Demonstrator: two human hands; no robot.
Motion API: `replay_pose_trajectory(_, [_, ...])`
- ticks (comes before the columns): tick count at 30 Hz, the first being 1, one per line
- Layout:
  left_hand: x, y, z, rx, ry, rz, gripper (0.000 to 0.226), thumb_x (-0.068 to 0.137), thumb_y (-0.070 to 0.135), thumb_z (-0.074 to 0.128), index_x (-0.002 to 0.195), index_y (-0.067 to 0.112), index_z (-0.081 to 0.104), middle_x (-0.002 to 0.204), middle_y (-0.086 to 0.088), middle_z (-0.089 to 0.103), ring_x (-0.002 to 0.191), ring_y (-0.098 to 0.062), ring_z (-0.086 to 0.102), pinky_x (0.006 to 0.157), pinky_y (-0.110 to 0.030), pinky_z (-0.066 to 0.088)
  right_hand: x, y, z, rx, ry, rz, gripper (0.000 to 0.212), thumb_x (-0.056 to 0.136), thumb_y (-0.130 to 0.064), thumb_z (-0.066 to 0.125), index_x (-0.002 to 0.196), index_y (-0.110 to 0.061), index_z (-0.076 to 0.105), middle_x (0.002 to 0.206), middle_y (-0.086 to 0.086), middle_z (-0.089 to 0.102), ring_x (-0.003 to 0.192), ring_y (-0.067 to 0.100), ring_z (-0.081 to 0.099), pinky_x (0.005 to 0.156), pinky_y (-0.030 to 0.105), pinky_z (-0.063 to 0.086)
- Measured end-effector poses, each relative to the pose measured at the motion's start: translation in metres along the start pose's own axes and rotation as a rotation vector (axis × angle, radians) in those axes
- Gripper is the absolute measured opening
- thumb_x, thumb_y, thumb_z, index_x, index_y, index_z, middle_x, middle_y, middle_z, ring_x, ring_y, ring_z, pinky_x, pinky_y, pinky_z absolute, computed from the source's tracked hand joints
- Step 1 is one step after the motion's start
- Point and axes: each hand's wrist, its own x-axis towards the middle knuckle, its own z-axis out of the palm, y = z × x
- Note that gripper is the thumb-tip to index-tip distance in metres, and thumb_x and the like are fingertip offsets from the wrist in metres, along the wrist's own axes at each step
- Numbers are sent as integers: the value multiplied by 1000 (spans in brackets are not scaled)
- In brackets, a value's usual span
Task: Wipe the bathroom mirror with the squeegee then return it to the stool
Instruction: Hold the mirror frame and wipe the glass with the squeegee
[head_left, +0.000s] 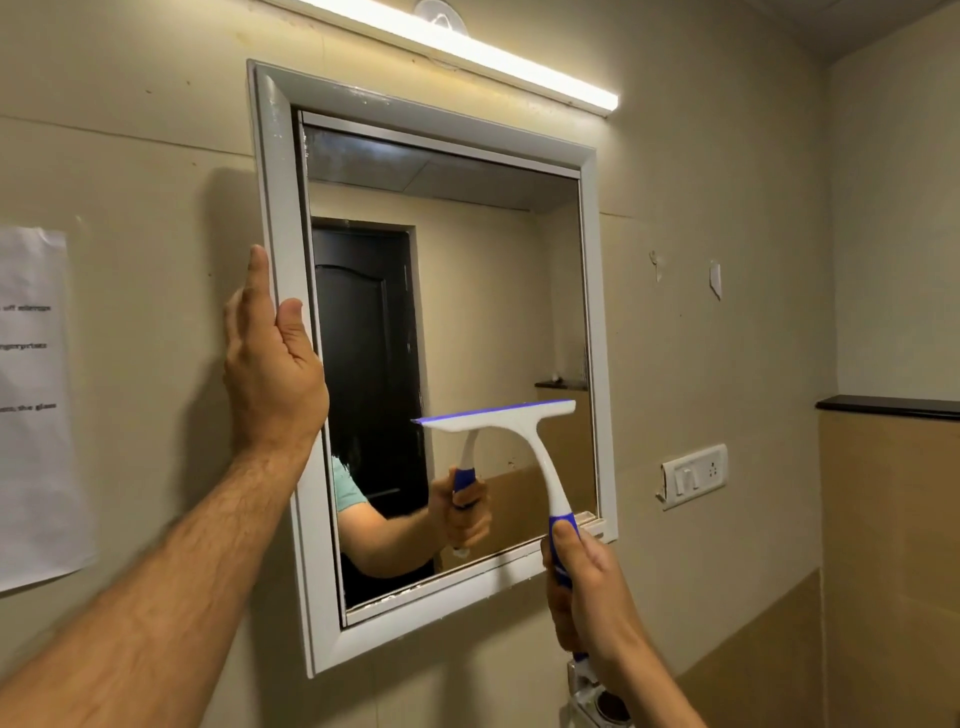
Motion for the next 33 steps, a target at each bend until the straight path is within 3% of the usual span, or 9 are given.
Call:
replay_pose_trajectory(4, [-1, 2, -1, -4, 7, -1, 47, 104, 25, 34, 150, 20, 27, 135, -15, 43, 111, -16, 46, 81, 7, 23, 16, -25, 5, -46, 1, -107, 39, 96, -49, 42, 77, -17, 52, 55, -6, 41, 41, 3, 36, 43, 18, 34])
replay_pose_trajectory(8, [-1, 2, -1, 1, 8, -8, 47, 104, 28, 33, 150, 22, 27, 129, -16, 44, 95, -6, 44, 78, -2, 28, 10, -11, 7, -39, 16, -76, 41, 87, -57, 45, 79, -18, 54, 58, -3, 45, 46, 6, 39, 46, 21, 35])
replay_pose_trajectory(12, [-3, 2, -2, 3, 6, -20, 48, 104, 29, 33, 150, 21, 27, 132, -15, 43, 97, 2, 38, 77, 3, 28, -17, 21, 1, 46, -31, 38, 40, 89, -48, 46, 79, -10, 54, 51, -3, 42, 40, 9, 33, 40, 21, 30])
replay_pose_trajectory(15, [-3, 0, -3, -21, -21, -93, 51, 102, 38, 38, 148, 16, 32, 136, -14, 44, 115, -10, 47, 80, 11, 23, -20, 15, 1, 59, -36, 53, 37, 96, -41, 44, 78, -9, 53, 49, -4, 41, 37, 8, 31, 38, 20, 29])
replay_pose_trajectory(16, [-3, 0, -4, -26, -38, -130, 56, 100, 44, 40, 147, 15, 33, 139, -12, 44, 122, -15, 47, 85, 9, 24, -16, 7, 1, 43, -35, 27, 38, 97, -41, 44, 77, -10, 52, 49, -4, 40, 37, 8, 32, 38, 21, 29])
replay_pose_trajectory(18, [-4, 0, -4, -3, -63, -154, 63, 96, 53, 41, 147, 15, 34, 142, -8, 47, 129, -21, 45, 98, -11, 34, -5, -13, 2, 14, -30, -36, 38, 98, -43, 42, 78, -11, 49, 49, -4, 37, 37, 8, 30, 38, 21, 28])
replay_pose_trajectory(21, [-5, 2, -5, 48, -79, -149, 62, 98, 51, 38, 149, 15, 31, 140, -9, 48, 128, -24, 45, 101, -27, 35, 5, -28, 6, -11, -28, -83, 39, 98, -44, 40, 79, -12, 48, 52, -3, 37, 38, 7, 30, 39, 22, 29])
replay_pose_trajectory(28, [-9, 6, -7, 50, -74, -145, 57, 100, 44, 38, 150, 19, 28, 135, -13, 51, 120, -24, 49, 92, -21, 35, -21, 30, 8, 65, -9, 45, 46, 79, -53, 48, 77, -8, 52, 49, -1, 39, 40, 12, 30, 40, 21, 28])
replay_pose_trajectory(33, [-9, 3, -6, 26, -53, -142, 56, 100, 43, 40, 149, 18, 30, 130, -13, 54, 117, -24, 52, 87, -15, 35, -19, 23, 10, 73, -29, 27, 46, 82, -53, 48, 80, -7, 51, 50, -1, 38, 41, 12, 28, 40, 22, 25])
